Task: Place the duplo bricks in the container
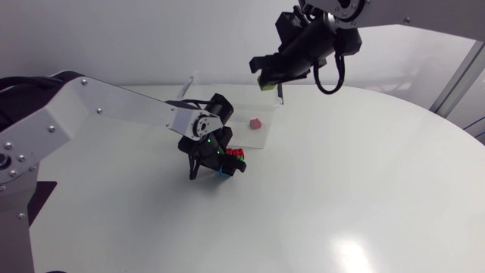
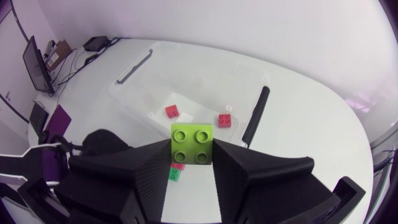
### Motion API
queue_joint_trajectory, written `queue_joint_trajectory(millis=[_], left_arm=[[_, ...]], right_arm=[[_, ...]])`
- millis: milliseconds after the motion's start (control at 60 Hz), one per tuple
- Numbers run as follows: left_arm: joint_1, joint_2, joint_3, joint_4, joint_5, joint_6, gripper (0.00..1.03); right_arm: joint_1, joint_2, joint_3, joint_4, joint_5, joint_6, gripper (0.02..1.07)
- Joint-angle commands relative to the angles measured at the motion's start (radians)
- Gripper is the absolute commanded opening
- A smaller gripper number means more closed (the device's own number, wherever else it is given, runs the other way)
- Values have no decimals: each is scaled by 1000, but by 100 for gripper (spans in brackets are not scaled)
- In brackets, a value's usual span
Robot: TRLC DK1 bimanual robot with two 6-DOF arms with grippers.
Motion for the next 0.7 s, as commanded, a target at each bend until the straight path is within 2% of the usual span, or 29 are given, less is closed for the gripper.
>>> queue_joint_trajectory(millis=[0,233,467,567,683], left_arm=[[-14,20,5,1,-6,-22,37],[0,-93,-103,-23,-6,15,34],[52,-417,-232,-23,-6,71,34],[89,-535,-223,-23,-6,96,34],[137,-600,-153,-16,-6,107,35]], right_arm=[[0,79,45,16,11,29,32],[-11,195,140,46,15,24,33],[-25,341,310,27,36,6,34],[-26,421,410,-20,38,-8,43],[-31,503,517,-79,45,-13,62]])
